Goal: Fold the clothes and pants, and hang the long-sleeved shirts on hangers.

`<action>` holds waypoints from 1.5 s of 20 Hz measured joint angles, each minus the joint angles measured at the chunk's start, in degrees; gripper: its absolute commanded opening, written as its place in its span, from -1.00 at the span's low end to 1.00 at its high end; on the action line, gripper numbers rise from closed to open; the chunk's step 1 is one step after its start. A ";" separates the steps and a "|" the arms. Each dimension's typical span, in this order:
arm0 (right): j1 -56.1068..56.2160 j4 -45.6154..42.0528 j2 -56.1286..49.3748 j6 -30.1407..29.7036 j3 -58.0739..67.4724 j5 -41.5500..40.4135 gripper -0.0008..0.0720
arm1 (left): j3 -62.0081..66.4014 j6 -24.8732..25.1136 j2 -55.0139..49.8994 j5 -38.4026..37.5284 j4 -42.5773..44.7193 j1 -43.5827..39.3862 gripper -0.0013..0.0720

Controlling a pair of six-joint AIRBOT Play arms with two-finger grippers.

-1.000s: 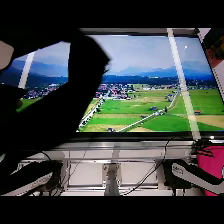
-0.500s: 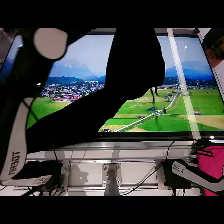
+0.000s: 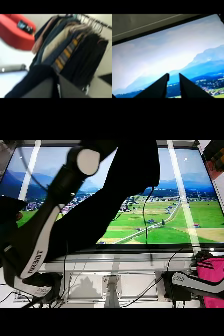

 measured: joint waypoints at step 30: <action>14.40 17.73 -13.31 -27.56 -35.52 17.35 -0.03 | -22.84 3.26 15.08 -62.18 24.52 34.07 -0.95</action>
